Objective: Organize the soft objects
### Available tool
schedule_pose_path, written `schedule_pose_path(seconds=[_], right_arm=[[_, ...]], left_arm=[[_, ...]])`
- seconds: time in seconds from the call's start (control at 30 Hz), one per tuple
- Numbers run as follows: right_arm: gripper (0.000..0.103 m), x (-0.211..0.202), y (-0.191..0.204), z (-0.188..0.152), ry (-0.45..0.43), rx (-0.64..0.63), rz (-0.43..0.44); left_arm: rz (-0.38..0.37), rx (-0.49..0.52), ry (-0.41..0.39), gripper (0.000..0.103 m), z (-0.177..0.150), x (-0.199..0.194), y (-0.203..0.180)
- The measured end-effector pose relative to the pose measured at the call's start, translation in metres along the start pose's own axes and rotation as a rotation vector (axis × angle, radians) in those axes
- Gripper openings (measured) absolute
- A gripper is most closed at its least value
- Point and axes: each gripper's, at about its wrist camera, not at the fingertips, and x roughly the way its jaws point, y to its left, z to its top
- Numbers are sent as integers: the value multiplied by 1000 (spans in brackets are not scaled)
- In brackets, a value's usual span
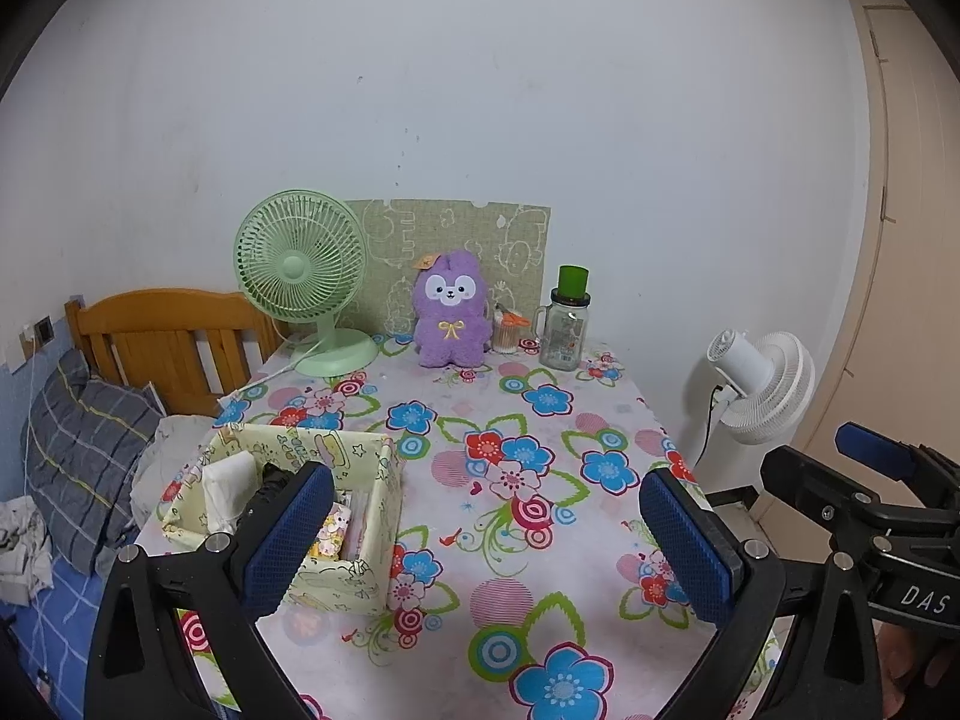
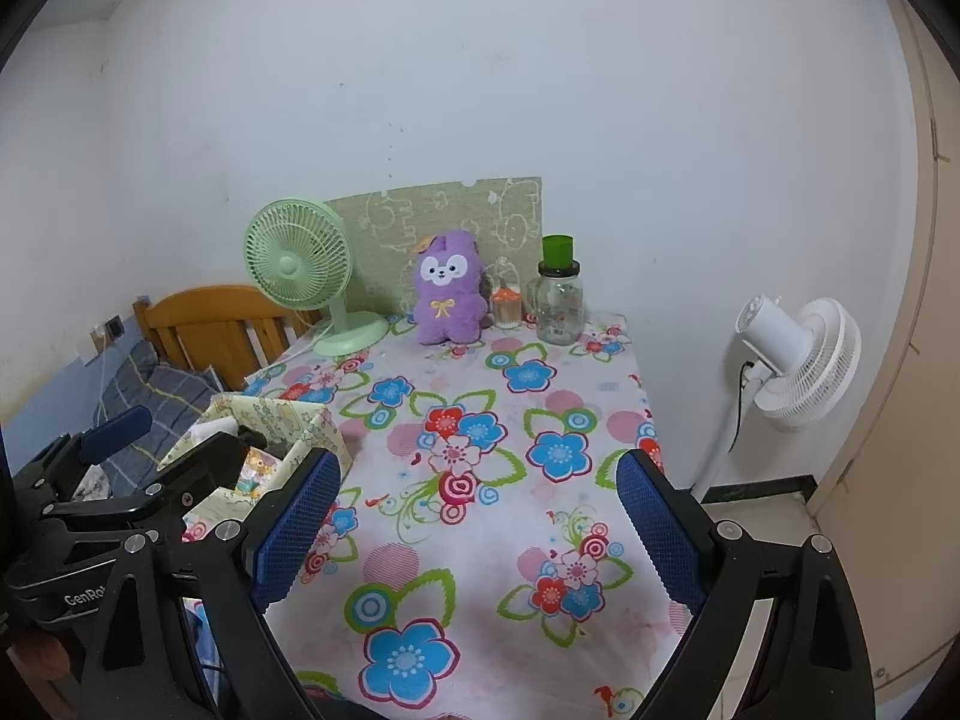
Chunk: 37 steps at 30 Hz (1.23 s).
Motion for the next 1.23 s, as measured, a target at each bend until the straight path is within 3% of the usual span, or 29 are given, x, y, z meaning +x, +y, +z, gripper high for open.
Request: schedule_pose_path(seconds=[1.23], right_arm=[[96, -3, 3, 3, -7, -7, -1]], left_arm=[[14, 30, -31, 103, -1, -1, -2]])
